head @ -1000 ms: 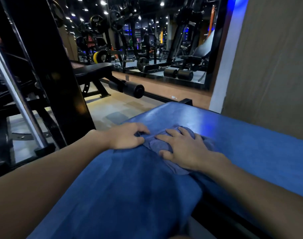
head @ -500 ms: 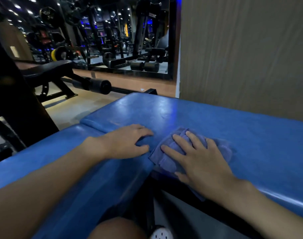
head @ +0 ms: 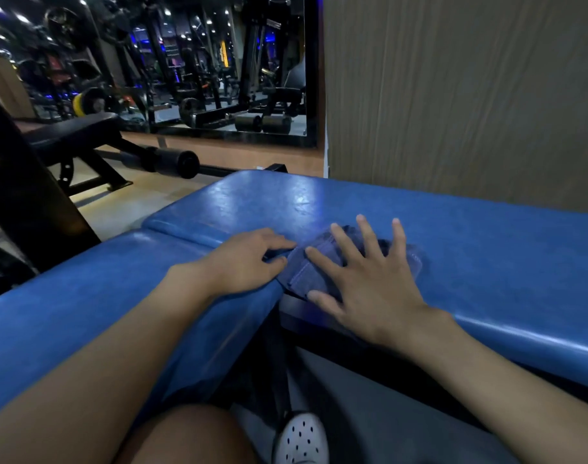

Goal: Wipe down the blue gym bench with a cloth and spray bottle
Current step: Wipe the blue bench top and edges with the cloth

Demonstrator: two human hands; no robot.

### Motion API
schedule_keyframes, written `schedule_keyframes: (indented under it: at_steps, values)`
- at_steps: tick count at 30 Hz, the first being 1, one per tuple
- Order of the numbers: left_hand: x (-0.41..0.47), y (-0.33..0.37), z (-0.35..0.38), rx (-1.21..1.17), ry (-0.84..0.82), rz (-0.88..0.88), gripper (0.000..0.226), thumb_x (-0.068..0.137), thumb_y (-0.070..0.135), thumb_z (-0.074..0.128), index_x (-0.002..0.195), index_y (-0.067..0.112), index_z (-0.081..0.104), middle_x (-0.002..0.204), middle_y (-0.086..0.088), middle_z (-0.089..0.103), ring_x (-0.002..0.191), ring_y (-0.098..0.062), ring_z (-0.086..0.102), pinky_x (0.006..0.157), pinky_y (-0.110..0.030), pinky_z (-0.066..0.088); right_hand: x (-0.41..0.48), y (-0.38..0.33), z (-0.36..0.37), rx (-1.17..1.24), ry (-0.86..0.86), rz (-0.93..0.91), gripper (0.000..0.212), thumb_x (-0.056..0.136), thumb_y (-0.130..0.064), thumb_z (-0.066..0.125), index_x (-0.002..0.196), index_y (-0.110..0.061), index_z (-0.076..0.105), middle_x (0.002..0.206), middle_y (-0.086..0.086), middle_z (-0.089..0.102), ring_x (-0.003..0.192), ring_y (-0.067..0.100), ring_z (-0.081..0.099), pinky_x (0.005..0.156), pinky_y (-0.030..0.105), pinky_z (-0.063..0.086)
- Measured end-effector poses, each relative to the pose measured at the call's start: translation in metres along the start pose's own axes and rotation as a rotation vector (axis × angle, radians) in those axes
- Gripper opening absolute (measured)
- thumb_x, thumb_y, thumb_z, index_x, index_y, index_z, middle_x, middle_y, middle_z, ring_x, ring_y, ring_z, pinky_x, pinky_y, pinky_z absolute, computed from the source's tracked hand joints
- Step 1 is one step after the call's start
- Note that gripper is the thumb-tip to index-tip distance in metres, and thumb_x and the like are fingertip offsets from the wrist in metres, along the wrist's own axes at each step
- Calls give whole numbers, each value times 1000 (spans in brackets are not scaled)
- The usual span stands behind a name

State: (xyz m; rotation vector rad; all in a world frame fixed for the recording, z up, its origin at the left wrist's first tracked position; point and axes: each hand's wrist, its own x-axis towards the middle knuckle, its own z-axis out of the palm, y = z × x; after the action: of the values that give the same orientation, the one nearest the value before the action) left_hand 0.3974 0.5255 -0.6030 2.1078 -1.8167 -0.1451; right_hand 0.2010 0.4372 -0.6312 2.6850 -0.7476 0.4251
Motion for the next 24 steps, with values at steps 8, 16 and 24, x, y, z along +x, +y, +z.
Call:
schedule_keyframes:
  at_steps: [8, 16, 24]
  values:
    - [2, -9, 6, 28, 20, -70, 46, 94, 39, 61, 137, 24, 55, 121, 4, 60, 108, -16, 59, 95, -32, 46, 16, -7, 9, 58, -17, 69, 64, 77, -67, 53, 133, -40, 41, 150, 4, 39, 127, 37, 41, 94, 54, 36]
    - [6, 3, 14, 242, -88, -20, 82, 70, 84, 42, 143, 50, 35, 124, -1, 44, 119, -28, 50, 102, -50, 42, -44, 22, 6, -82, 88, 148, 65, 72, -61, 62, 129, -32, 52, 138, 10, 51, 116, 40, 51, 83, 52, 38]
    - [7, 6, 17, 314, -85, -16, 82, 71, 81, 23, 147, 52, 30, 127, -4, 43, 120, -30, 48, 100, -55, 42, -24, 3, 8, -61, 66, 128, 68, 72, -56, 68, 132, -31, 48, 141, 11, 49, 120, 41, 49, 84, 51, 36]
